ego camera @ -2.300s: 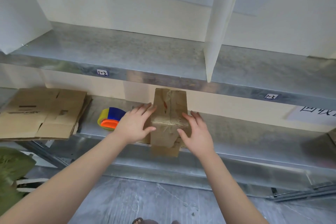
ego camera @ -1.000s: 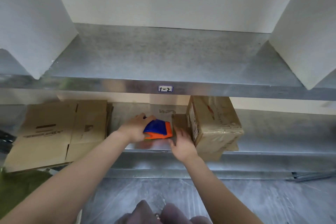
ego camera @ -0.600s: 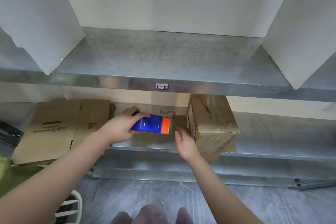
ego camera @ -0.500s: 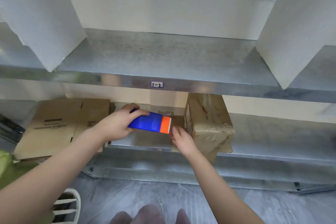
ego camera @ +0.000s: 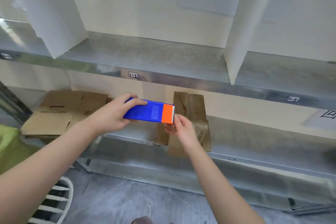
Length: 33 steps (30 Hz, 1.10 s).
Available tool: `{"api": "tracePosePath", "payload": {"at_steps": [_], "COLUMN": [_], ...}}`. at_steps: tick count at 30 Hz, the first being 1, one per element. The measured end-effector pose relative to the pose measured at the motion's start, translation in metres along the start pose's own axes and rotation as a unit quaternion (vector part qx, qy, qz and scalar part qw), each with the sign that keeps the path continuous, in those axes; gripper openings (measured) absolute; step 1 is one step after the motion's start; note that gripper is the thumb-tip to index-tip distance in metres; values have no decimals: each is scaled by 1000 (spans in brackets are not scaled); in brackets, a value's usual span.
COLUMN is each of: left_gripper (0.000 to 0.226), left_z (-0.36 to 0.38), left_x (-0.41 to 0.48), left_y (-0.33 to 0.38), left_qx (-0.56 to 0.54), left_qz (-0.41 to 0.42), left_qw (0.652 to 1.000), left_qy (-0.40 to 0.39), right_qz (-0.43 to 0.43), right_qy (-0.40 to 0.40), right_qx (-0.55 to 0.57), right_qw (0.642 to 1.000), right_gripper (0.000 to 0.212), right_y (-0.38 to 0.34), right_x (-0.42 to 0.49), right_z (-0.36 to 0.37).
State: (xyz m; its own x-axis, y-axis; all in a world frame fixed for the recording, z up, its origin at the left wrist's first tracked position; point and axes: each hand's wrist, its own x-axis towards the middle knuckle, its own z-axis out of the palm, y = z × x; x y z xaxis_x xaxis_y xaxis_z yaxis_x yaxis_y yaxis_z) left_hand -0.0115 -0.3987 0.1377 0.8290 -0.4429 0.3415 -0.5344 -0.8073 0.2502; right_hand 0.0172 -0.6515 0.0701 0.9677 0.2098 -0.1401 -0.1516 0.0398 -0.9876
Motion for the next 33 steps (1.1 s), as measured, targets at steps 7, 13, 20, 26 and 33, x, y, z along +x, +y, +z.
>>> {"api": "tracePosePath", "payload": {"at_steps": [7,13,20,26,33], "left_gripper": [68,61,59,59,64], "left_z": [19,24,32,30,36], "left_x": [9,33,55,33,20], "left_y": [31,42,35,-6,-28], "left_qx": [-52,-63,-62,-55,-81], "left_qz": [-46,-17,5,-37,-73], "left_qw": [998,998,997,997,989], "left_qy": [1,-9,-41,-48,-96], "right_qz": [-56,-47,-27,-1,10], "right_qy": [7,53,134,225,243], "right_qx": [-55,-56,-55,-181,-309], "right_qw": [997,996,989,957,919], "right_gripper": [18,12,19,13,12], "right_y": [-7,-21,-26,-9,7], "right_x": [-19,-12,-5,-5,-10], "right_z": [-47,-70,-83,-124,-137]}}
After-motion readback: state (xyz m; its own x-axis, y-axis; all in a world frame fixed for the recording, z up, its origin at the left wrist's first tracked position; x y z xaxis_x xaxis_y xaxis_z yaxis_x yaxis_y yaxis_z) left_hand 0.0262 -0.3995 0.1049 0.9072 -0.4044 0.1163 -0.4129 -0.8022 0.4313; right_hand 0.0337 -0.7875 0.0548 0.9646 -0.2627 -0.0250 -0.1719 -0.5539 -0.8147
